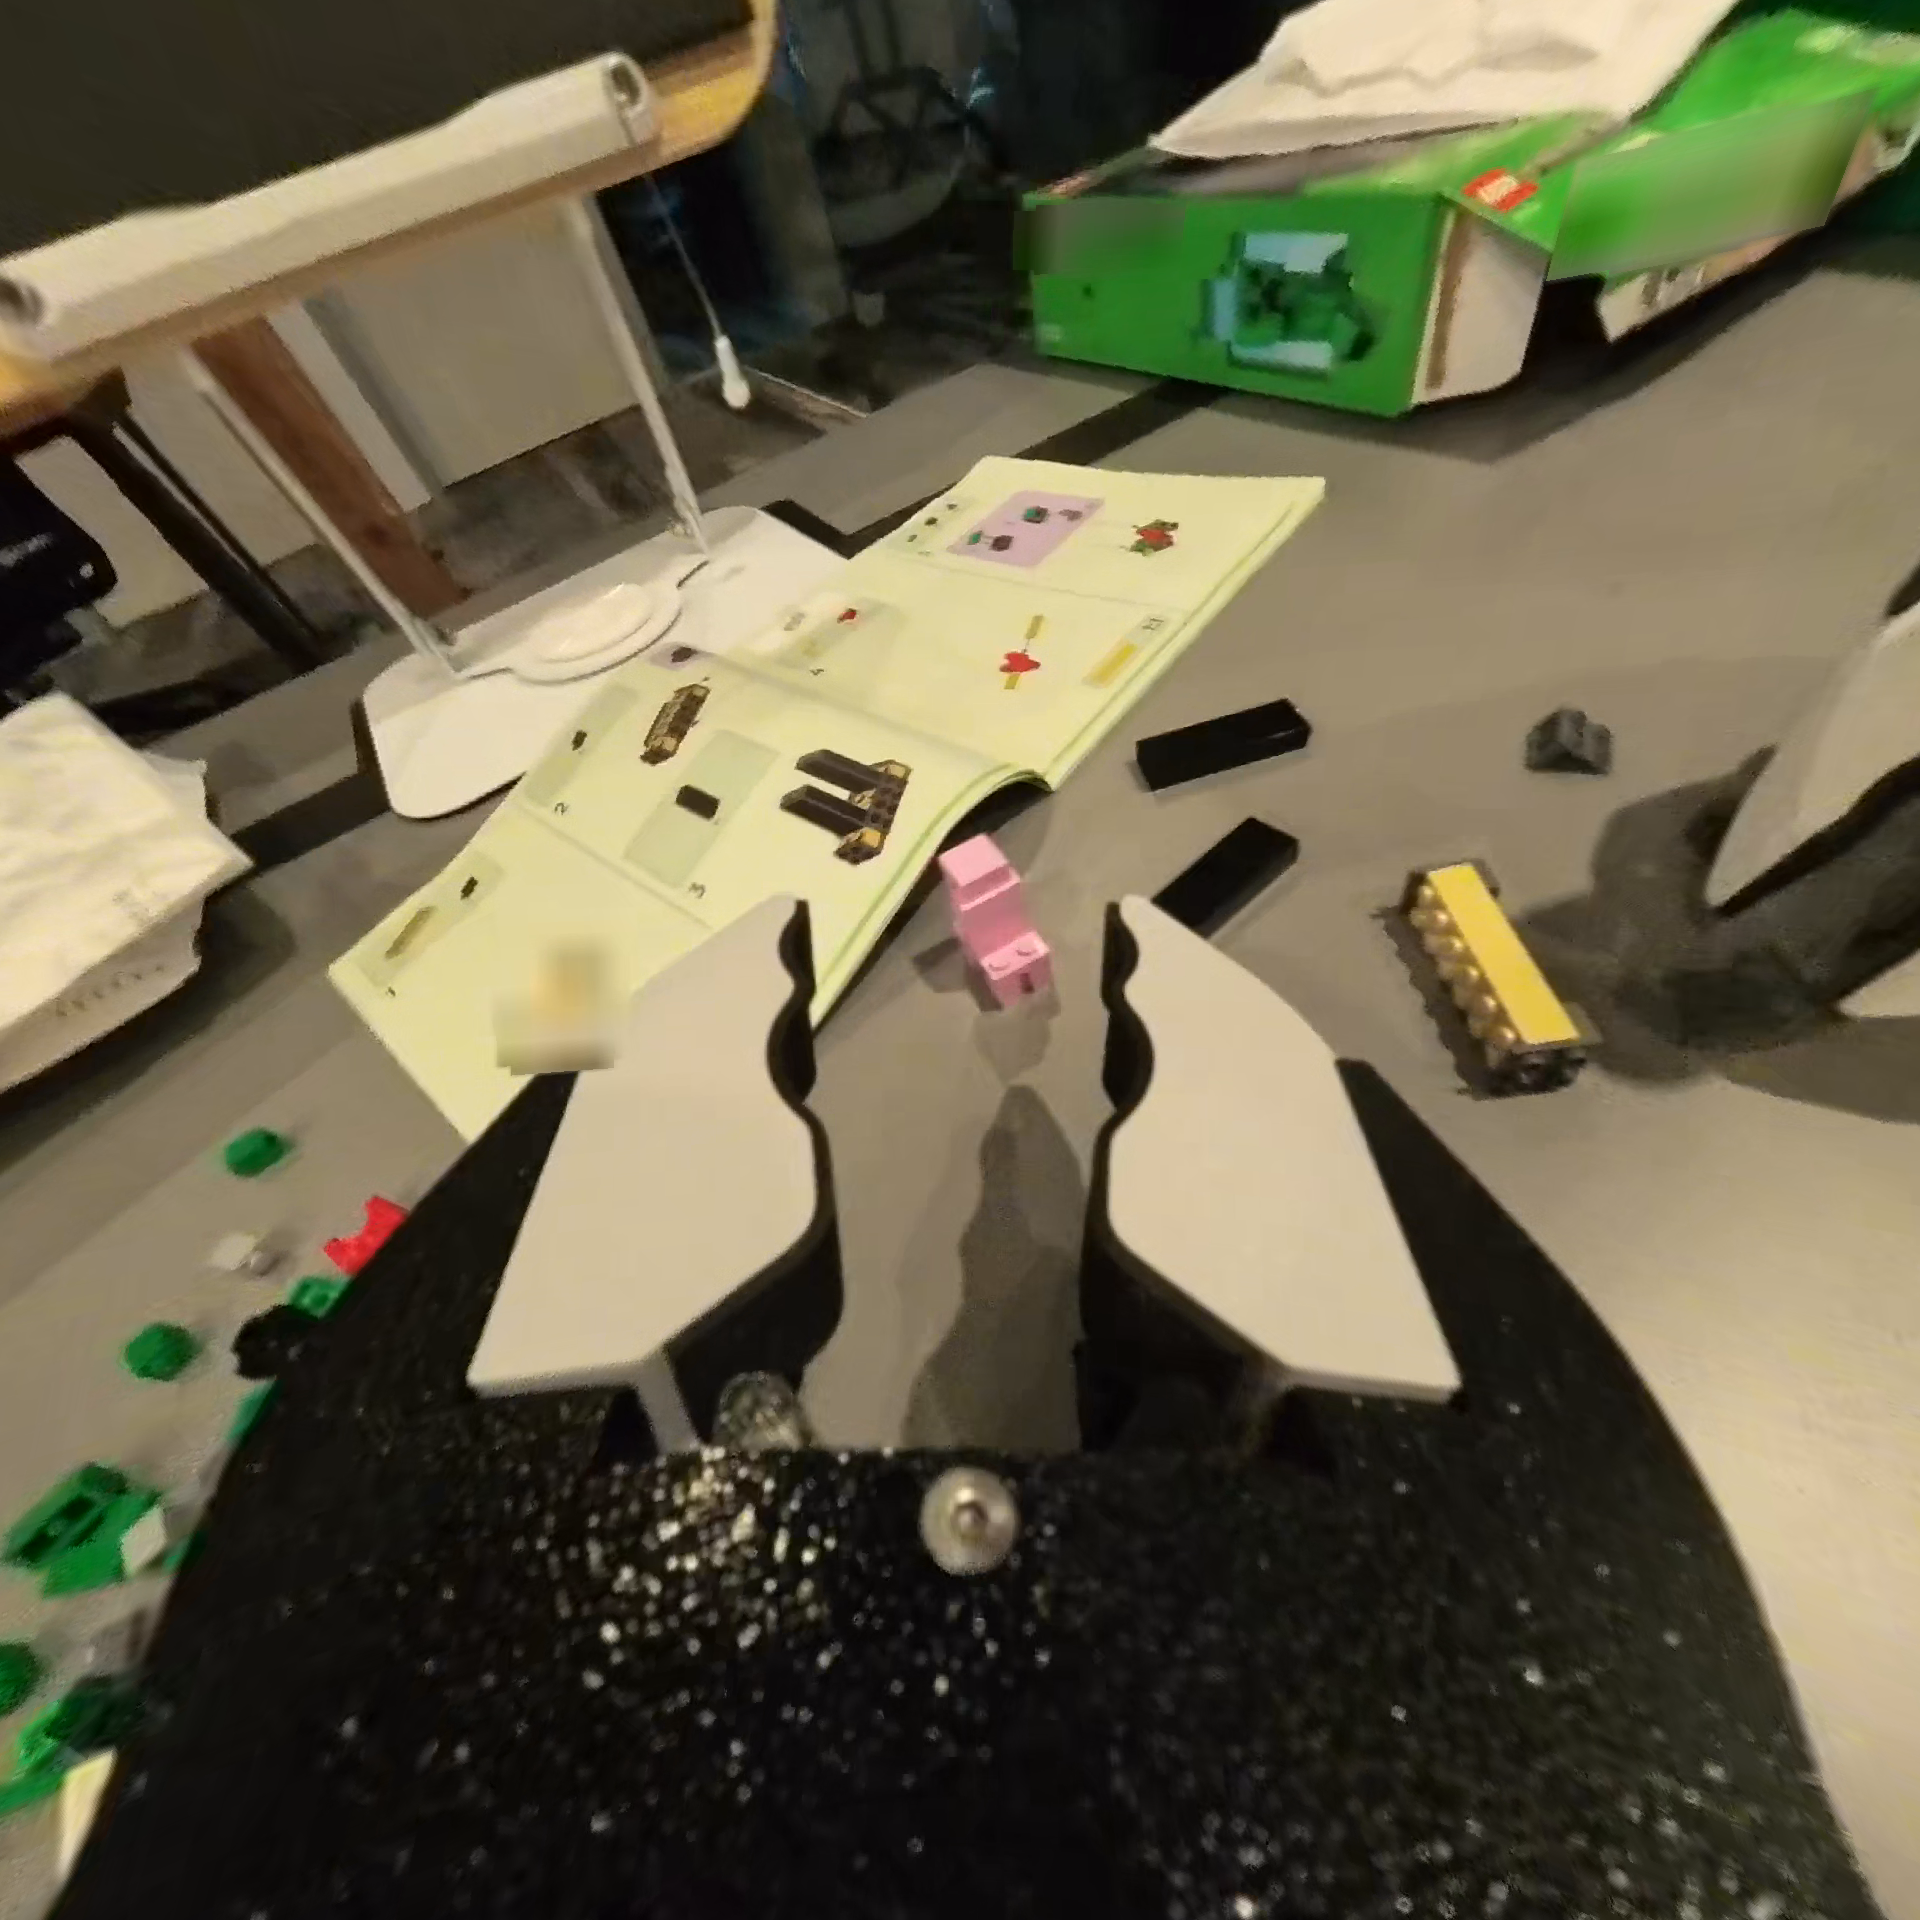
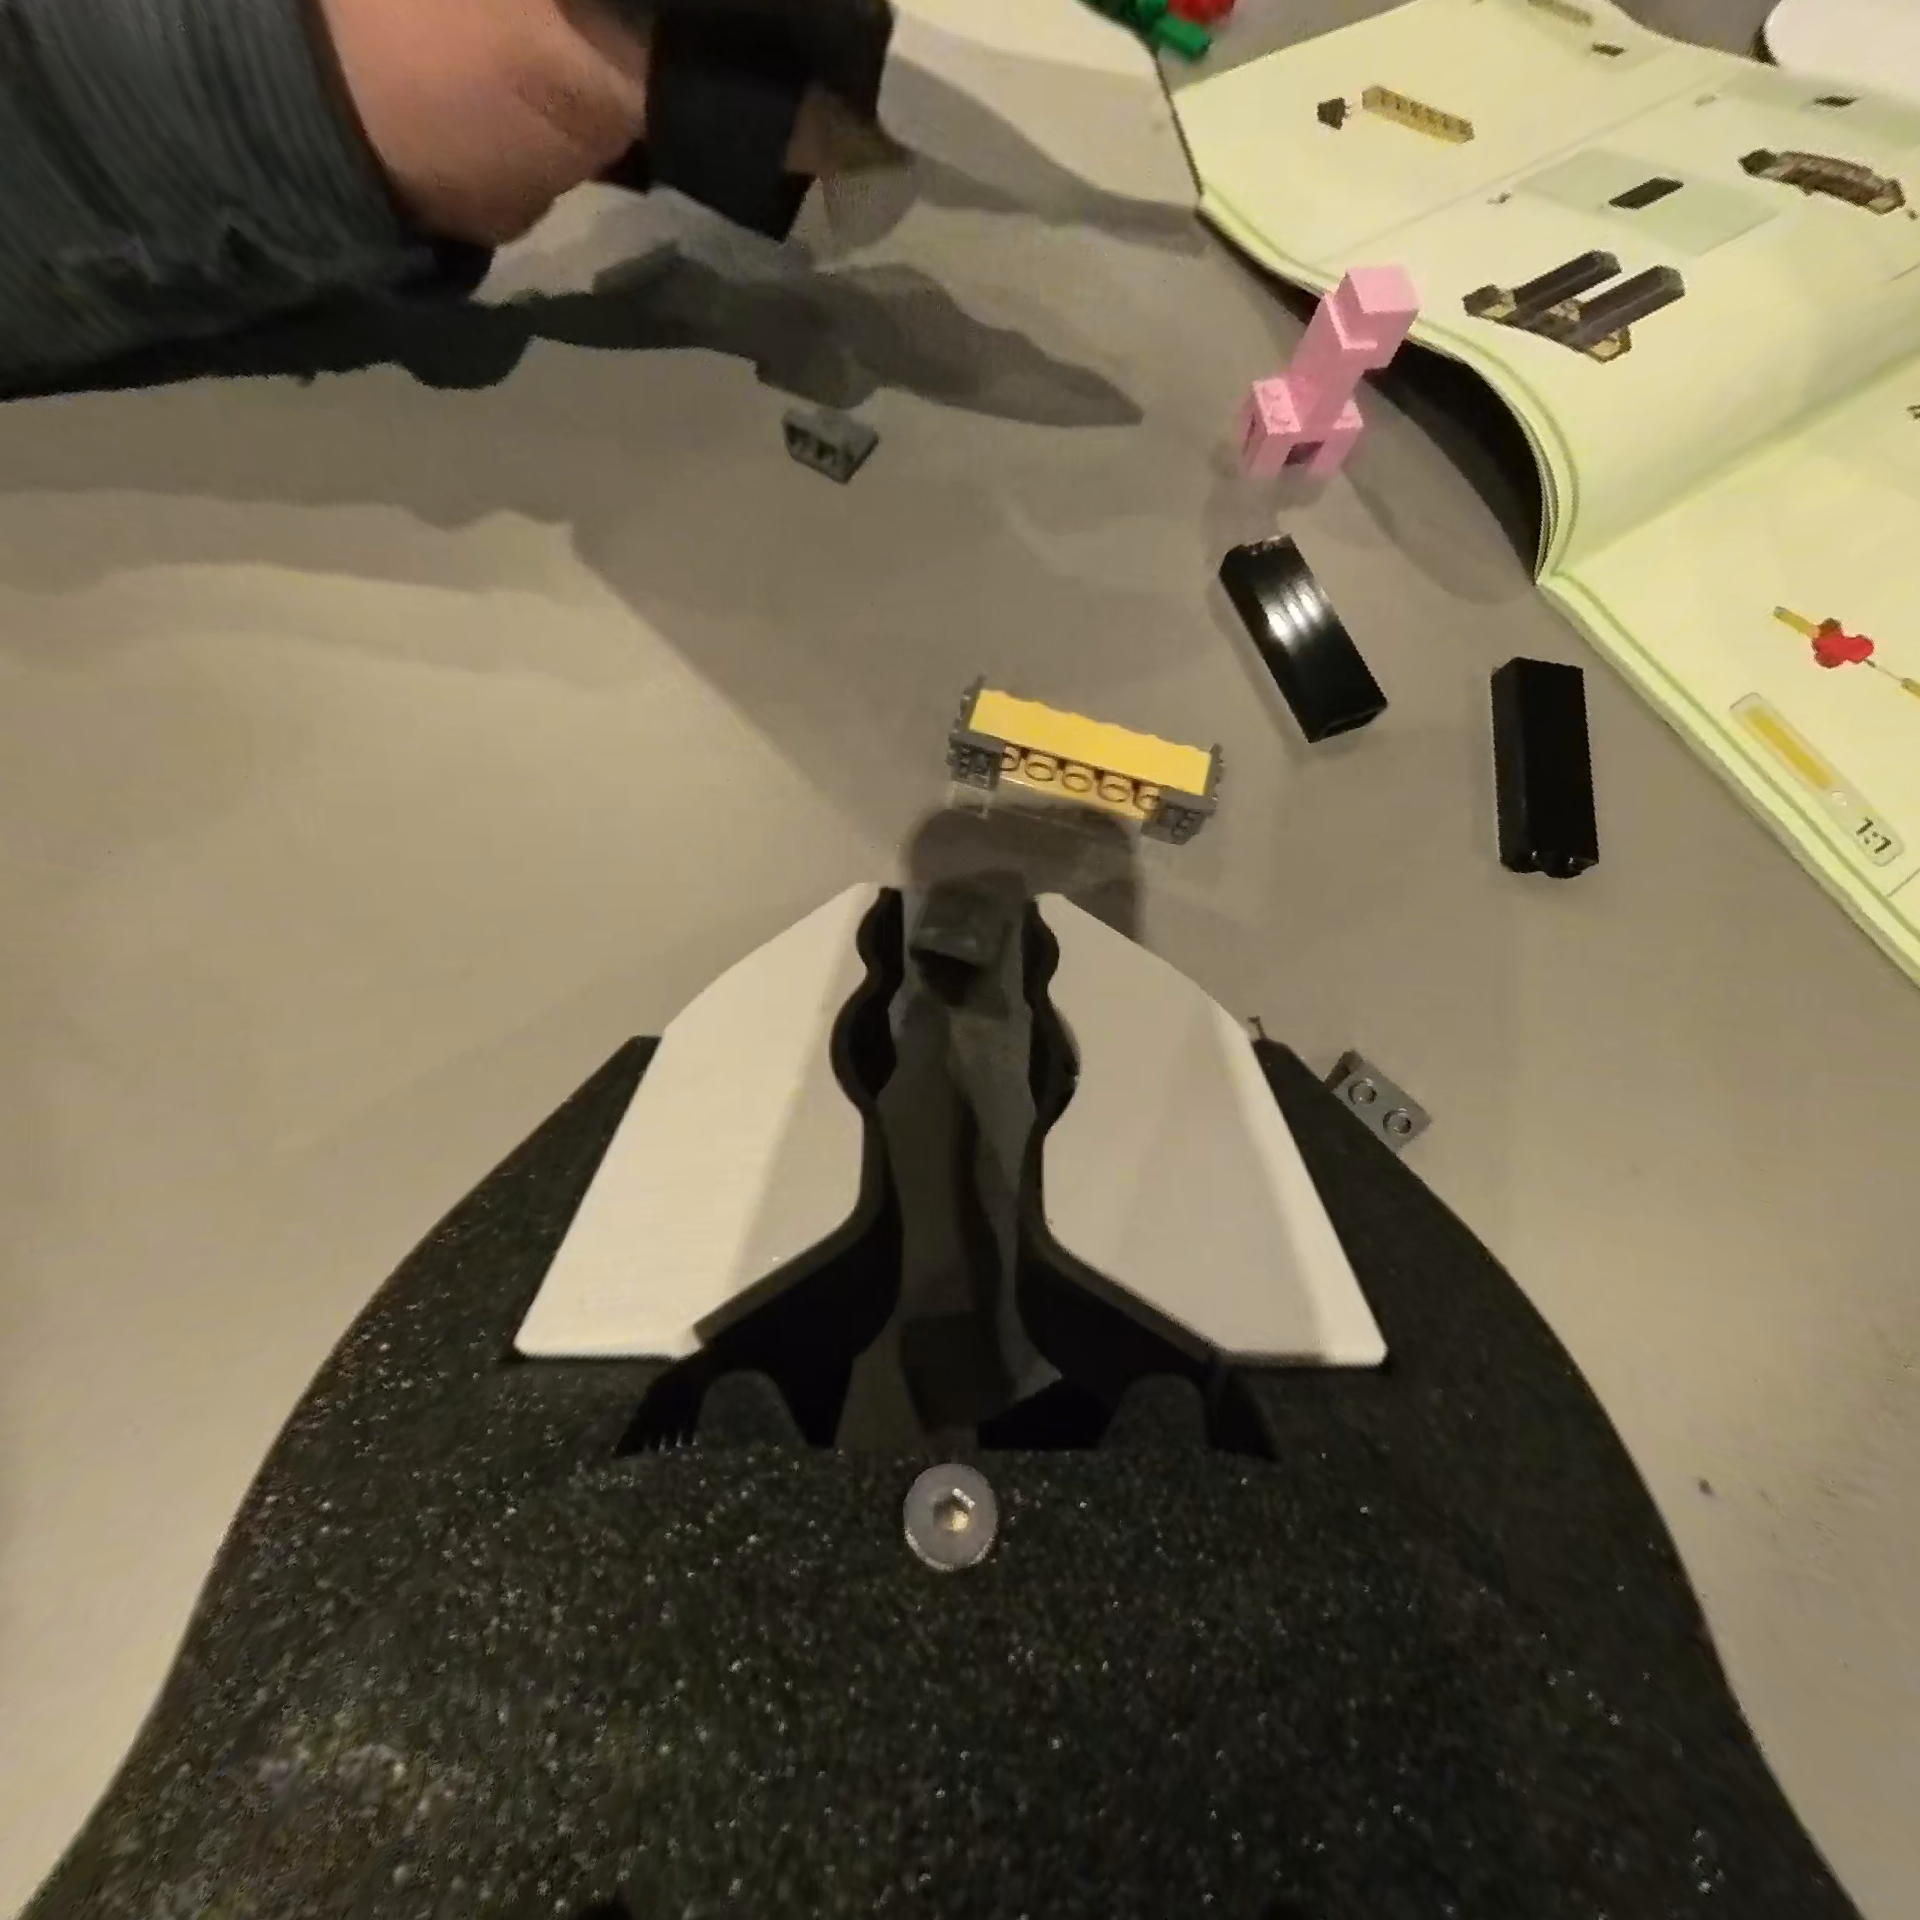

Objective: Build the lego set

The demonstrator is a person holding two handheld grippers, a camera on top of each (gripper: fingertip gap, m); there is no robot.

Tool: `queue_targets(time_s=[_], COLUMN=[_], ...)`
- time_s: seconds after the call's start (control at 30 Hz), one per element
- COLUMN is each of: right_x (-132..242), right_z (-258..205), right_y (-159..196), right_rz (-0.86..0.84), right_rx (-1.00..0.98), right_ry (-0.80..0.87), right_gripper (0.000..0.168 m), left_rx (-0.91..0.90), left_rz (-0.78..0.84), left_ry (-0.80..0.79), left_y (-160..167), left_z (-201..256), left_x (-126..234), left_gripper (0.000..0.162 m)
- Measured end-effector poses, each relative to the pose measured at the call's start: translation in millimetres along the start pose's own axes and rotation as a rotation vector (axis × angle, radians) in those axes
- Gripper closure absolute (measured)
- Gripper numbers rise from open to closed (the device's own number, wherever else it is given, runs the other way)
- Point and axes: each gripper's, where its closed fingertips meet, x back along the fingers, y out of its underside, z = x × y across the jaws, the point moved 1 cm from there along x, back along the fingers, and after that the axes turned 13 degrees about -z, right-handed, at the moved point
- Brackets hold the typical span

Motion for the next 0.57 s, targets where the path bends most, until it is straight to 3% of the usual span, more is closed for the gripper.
queue_targets(time_s=[0.2,0.57], right_x=[8.1,33.3], right_z=[11.9,29.7], right_y=[-7.3,-22.5], right_rz=[0.125,0.399], right_rx=[-0.017,-0.084], right_ry=[0.096,0.316], right_gripper=[0.147,0.15], left_rx=[0.072,-0.109], left_rz=[0.064,0.026], left_ry=[0.021,0.059], left_y=[-0.5,-0.1], left_z=[-8.2,24.9], left_x=[3.3,-1.8], left_gripper=[0.113,0.115])
